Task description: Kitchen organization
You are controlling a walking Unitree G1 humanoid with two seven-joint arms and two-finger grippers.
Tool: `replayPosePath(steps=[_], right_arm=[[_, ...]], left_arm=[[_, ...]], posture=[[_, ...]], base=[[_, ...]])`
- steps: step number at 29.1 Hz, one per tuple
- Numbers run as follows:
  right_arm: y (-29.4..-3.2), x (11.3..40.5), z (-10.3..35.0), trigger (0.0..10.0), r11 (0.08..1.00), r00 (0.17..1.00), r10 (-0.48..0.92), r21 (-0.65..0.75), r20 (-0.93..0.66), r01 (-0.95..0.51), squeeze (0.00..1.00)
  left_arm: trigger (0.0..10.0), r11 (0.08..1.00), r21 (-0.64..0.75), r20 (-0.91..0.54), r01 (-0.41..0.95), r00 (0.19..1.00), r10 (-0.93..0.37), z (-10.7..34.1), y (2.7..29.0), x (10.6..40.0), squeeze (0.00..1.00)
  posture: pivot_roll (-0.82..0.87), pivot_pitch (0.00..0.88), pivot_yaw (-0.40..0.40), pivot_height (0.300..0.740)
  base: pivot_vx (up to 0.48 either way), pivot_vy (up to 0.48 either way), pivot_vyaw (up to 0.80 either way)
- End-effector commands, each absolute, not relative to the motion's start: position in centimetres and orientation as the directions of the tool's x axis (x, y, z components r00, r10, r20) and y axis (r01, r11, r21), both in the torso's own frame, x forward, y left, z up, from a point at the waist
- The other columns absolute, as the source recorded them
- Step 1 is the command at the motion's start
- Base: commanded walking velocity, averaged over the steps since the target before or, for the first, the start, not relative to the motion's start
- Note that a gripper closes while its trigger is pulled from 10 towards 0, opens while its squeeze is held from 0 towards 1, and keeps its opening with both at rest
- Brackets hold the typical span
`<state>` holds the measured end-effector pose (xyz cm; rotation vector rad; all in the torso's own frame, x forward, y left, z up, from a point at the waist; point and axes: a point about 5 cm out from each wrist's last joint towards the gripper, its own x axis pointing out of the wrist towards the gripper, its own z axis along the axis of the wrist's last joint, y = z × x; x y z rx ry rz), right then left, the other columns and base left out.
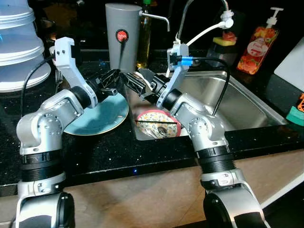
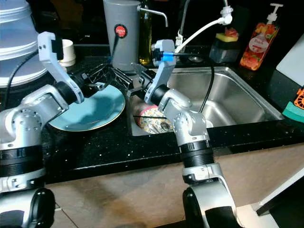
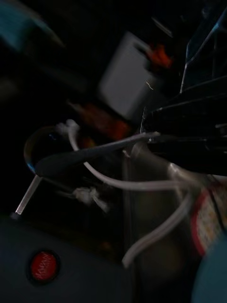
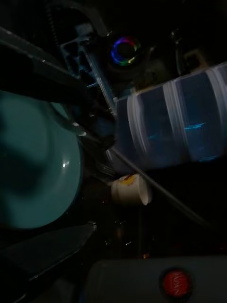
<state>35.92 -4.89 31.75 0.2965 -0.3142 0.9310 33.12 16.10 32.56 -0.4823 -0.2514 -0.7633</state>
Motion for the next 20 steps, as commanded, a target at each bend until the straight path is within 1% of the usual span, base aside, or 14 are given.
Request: replayPosePath(steps=[1,2,3,4,6,8,12,13,14,17,19,20], right_arm=[[-4.9,35.8,31.7,10.0,0.565,0.565,0.734,0.122,0.378,-0.816,1.00],[-4.9,35.8,31.7,10.0,0.565,0.565,0.734,0.122,0.378,-0.816,1.00],[-4.9,35.7,31.9,10.0,0.560,0.562,0.731,0.130,0.387,-0.818,1.00],[-4.9,35.7,31.9,10.0,0.560,0.562,0.731,0.130,0.387,-0.818,1.00],[-5.1,35.5,32.0,10.0,0.555,0.557,0.731,0.133,0.394,-0.821,1.00],[-5.2,35.4,32.1,10.0,0.555,0.558,0.730,0.133,0.395,-0.821,1.00],[-5.6,35.5,32.7,10.0,0.568,0.569,0.708,0.142,0.418,-0.811,1.00],[-5.6,35.5,32.9,10.0,0.568,0.570,0.703,0.145,0.426,-0.810,0.24],[-5.7,35.5,33.1,10.0,0.571,0.571,0.698,0.146,0.433,-0.808,0.00],[-5.9,35.5,33.7,10.0,0.579,0.575,0.679,0.148,0.457,-0.802,0.00],[-5.9,35.5,33.8,10.0,0.580,0.576,0.674,0.151,0.462,-0.800,0.00],[-5.9,35.5,33.9,10.0,0.578,0.573,0.675,0.151,0.464,-0.802,1.00]], left_arm=[[0.0,0.552,-0.359,0.466,0.753,0.657,-0.592,32.7,16.4,32.7,0.00],[0.0,0.552,-0.359,0.466,0.753,0.657,-0.592,32.7,16.4,32.7,0.00],[0.0,0.532,-0.411,0.498,0.741,0.671,-0.550,32.4,17.3,32.9,0.00],[0.0,0.532,-0.411,0.498,0.741,0.671,-0.550,32.4,17.3,32.9,0.00],[0.0,0.507,-0.454,0.517,0.733,0.680,-0.520,32.1,18.1,33.0,0.00],[0.0,0.507,-0.438,0.505,0.742,0.670,-0.544,32.0,18.2,32.9,0.00],[0.0,0.543,-0.403,0.442,0.737,0.676,-0.589,31.2,17.9,32.8,0.00],[0.0,0.555,-0.395,0.428,0.732,0.681,-0.595,31.0,17.9,32.8,0.00],[0.0,0.564,-0.390,0.410,0.728,0.686,-0.601,30.8,17.8,32.8,0.00],[0.0,0.584,-0.335,0.355,0.739,0.673,-0.648,30.1,17.1,32.5,0.00],[0.0,0.583,-0.326,0.347,0.744,0.668,-0.658,30.0,16.9,32.4,0.00],[0.0,0.589,-0.305,0.328,0.749,0.663,-0.673,29.9,16.7,32.4,0.00]], posture=[[-0.03,0.100,-0.041,0.740],[-0.03,0.100,-0.041,0.740],[-0.03,0.099,-0.040,0.740],[-0.03,0.099,-0.040,0.740],[-0.03,0.099,-0.039,0.740],[-0.03,0.100,-0.039,0.740],[-0.03,0.100,-0.039,0.740],[-0.03,0.100,-0.039,0.740],[-0.03,0.100,-0.039,0.740],[-0.03,0.102,-0.038,0.740],[-0.03,0.102,-0.038,0.740],[-0.03,0.102,-0.038,0.740]], base=[[0.000,0.000,0.00],[0.000,0.000,0.00],[0.000,0.000,0.00],[0.000,0.000,0.00],[0.000,0.000,0.00],[0.000,0.000,0.00],[0.000,0.000,0.00],[0.000,0.000,0.00],[0.000,0.000,0.00],[0.000,0.000,0.00],[0.000,0.000,0.00],[0.000,0.000,0.00]])
